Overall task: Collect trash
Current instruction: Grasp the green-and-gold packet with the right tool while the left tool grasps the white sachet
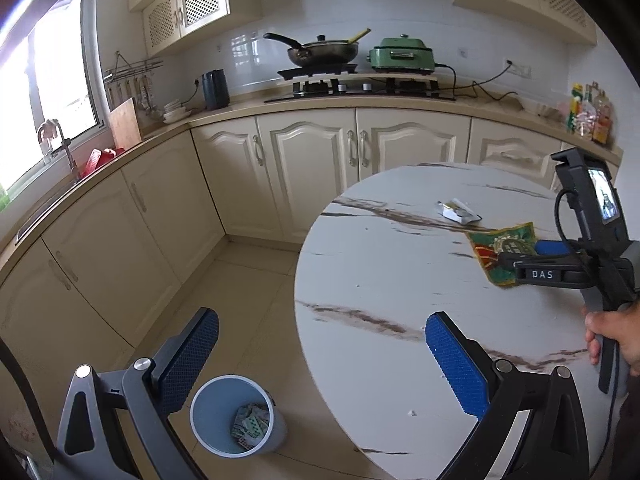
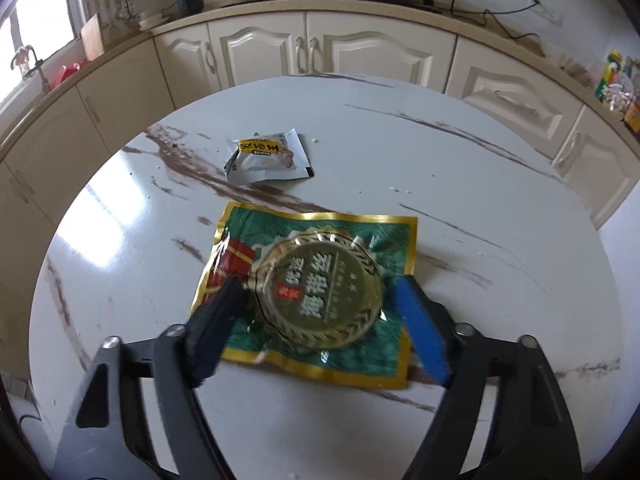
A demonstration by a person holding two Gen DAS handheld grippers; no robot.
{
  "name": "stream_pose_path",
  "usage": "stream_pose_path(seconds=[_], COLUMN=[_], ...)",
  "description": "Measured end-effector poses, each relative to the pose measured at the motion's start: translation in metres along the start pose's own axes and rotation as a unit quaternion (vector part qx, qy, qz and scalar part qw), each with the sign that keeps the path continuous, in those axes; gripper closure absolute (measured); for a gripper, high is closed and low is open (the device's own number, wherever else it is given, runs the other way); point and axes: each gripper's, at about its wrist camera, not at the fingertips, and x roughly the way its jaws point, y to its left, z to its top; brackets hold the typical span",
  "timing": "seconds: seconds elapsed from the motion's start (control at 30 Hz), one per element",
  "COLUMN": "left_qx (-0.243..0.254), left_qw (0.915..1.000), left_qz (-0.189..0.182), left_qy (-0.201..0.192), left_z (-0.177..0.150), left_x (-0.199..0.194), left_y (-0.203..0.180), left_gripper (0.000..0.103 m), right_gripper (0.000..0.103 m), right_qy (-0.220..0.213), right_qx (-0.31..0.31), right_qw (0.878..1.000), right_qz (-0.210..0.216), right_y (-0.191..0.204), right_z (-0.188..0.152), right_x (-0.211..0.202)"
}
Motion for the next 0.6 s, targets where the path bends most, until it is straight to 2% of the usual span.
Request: stream_pose_path(seconds=[0.1, 0.2, 0.43, 0.6], left_qx=[0.0, 0.003, 0.013, 0.03], left_qw=[1.0, 0.9999, 0.9998, 0.9987], left_qz=[-0.006, -0.011, -0.007, -0.035], left_qy=[0.004, 0.008, 0.011, 0.019], left_z=[-0.001, -0.002, 0.003, 0.021], left_x=[-0.001, -0.003, -0.003, 0.011], left_y=[-0.004, -0.006, -0.006, -0.016], left_gripper=[0.001, 0.001, 0.001, 0.001], right_gripper=[0.042, 0.046, 0.048, 0.048], right_qy=[0.001, 0.0, -0.008, -0.014], right_qx=[-0.007, -0.012, -0.015, -0.004], right_qw=[1.0, 1.0, 1.0, 0.999], right_qz=[0.008, 0.011, 0.023, 0.041], right_y=[-0.003, -0.004, -0.006, -0.012], right_z=[0.0, 0.001, -0.001, -0.005], right_x=[-0.002, -0.003, -0.005, -0.012])
